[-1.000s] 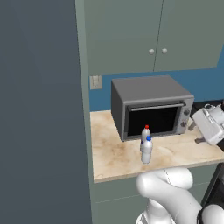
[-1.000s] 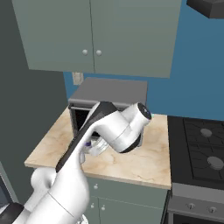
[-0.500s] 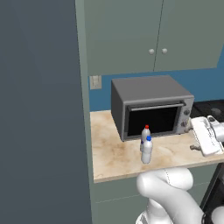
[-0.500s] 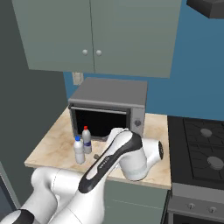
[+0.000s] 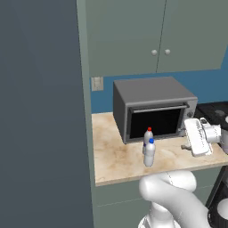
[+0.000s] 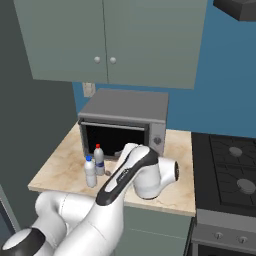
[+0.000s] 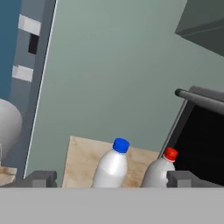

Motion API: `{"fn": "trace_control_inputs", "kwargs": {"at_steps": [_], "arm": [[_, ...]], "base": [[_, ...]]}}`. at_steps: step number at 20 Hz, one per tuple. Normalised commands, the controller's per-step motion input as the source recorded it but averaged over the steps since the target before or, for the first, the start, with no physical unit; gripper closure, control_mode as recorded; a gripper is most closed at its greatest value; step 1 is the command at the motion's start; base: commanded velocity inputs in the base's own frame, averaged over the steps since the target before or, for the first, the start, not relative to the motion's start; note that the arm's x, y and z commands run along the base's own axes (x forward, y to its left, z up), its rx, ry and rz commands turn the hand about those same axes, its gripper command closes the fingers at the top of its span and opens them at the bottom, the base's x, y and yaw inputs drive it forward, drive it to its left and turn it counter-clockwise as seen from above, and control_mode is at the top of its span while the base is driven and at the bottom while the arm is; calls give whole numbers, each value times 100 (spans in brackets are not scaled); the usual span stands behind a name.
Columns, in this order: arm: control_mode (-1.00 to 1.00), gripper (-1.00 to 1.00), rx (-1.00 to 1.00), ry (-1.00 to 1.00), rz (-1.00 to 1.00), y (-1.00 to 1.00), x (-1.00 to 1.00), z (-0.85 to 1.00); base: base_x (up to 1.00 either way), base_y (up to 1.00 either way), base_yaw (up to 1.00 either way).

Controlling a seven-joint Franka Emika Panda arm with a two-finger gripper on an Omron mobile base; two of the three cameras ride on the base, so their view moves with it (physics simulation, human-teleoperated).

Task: Take the bottled waters from the counter and place them in the freezer to freeze. Close the freezer door after placing the bottles.

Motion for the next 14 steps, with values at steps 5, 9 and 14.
{"fn": "trace_control_inputs", "kwargs": {"at_steps": [5, 9, 14], "arm": [[-100, -100, 0, 11, 7, 27, 16, -21], [-100, -100, 0, 8, 6, 38, 0, -36], [-100, -100, 0, 0, 1, 30, 0, -34]], "base": [[0, 0, 0], [0, 0, 0], [0, 0, 0]]}}
